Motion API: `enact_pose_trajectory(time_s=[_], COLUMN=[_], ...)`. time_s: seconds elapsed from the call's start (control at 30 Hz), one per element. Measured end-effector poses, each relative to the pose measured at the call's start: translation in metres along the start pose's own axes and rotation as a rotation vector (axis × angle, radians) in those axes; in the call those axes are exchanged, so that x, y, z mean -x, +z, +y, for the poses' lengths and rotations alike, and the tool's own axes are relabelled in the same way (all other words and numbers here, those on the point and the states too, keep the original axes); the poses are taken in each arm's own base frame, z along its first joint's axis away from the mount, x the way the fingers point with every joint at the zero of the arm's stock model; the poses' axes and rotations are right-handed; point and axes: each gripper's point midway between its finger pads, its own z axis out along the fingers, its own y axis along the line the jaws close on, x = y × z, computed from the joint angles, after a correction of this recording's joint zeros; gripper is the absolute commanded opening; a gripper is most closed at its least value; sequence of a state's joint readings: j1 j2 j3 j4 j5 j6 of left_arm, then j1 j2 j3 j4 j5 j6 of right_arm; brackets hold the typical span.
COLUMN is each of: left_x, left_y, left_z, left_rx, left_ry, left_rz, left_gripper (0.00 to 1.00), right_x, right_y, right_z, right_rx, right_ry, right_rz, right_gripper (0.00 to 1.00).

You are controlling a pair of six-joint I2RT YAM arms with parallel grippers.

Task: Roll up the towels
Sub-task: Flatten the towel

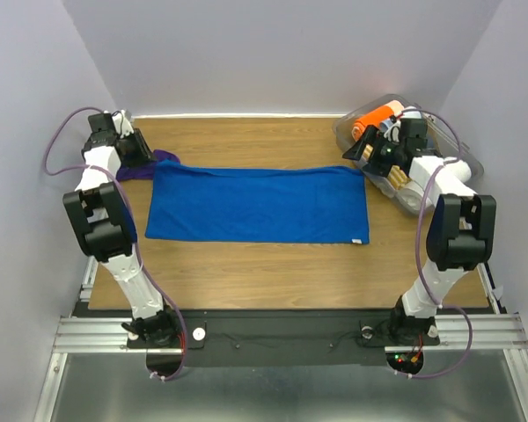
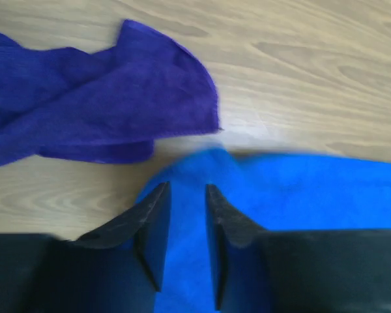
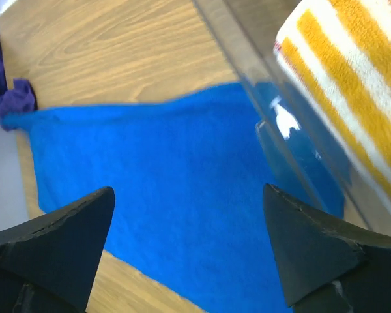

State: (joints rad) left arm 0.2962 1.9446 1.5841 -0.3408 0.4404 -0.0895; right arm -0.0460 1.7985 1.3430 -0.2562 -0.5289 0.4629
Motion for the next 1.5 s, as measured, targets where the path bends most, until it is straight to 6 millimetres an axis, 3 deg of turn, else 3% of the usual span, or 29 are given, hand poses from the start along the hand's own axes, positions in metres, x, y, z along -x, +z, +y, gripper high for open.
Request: enact_pose_trajectory(time_s=[0.07, 0.13, 0.27, 0.33, 0.43, 0.57, 0.77, 0.83, 0.93, 1.03, 1.23, 1.33, 1.5], left_x=[-0.005, -0.025, -0.052, -0.062, -0.071, -0.103, -0.149, -0.155, -0.16, -0.163, -0.179, -0.174, -0.183], left_y=[0.0, -0.004, -0.039, -0.056, -0.078, -0.093, -0.087, -0.084, -0.077, -0.068, -0.047, -0.047, -0.054], left_z=[0.012, 0.023, 0.037, 0.039, 0.039, 0.043, 0.059, 0.062, 0.065, 0.066, 0.076, 0.081, 0.085], left_rx=[0.029, 0.06, 0.128, 0.15, 0.162, 0.165, 0.162, 0.157, 0.146, 0.142, 0.16, 0.189, 0.213], left_ry=[0.002, -0.006, 0.07, 0.133, 0.231, 0.339, 0.385, 0.393, 0.408, 0.431, 0.455, 0.477, 0.525], left_rz=[0.016, 0.054, 0.075, 0.088, 0.084, 0.137, 0.269, 0.293, 0.317, 0.33, 0.401, 0.393, 0.393], left_gripper=[0.65, 0.75, 0.7, 0.66, 0.59, 0.56, 0.53, 0.47, 0.41, 0.41, 0.35, 0.25, 0.24], right_x=[0.0, -0.004, -0.024, -0.037, -0.077, -0.129, -0.165, -0.173, -0.181, -0.193, -0.192, -0.191, -0.189], right_y=[-0.011, -0.028, -0.063, -0.07, -0.079, -0.087, -0.09, -0.087, -0.082, -0.075, -0.068, -0.07, -0.073], right_z=[0.004, 0.011, 0.02, 0.013, -0.016, -0.054, -0.08, -0.085, -0.09, -0.099, -0.104, -0.109, -0.114], right_rx=[-0.002, 0.006, 0.011, -0.011, -0.082, -0.184, -0.26, -0.277, -0.286, -0.308, -0.352, -0.371, -0.383], right_ry=[-0.038, -0.098, -0.246, -0.293, -0.325, -0.337, -0.374, -0.391, -0.41, -0.441, -0.56, -0.615, -0.687], right_rz=[-0.003, -0.012, 0.008, 0.035, 0.131, 0.292, 0.424, 0.459, 0.499, 0.563, 0.618, 0.639, 0.657], right_gripper=[1.0, 1.0, 0.88, 0.85, 0.75, 0.72, 0.63, 0.54, 0.51, 0.5, 0.47, 0.47, 0.44])
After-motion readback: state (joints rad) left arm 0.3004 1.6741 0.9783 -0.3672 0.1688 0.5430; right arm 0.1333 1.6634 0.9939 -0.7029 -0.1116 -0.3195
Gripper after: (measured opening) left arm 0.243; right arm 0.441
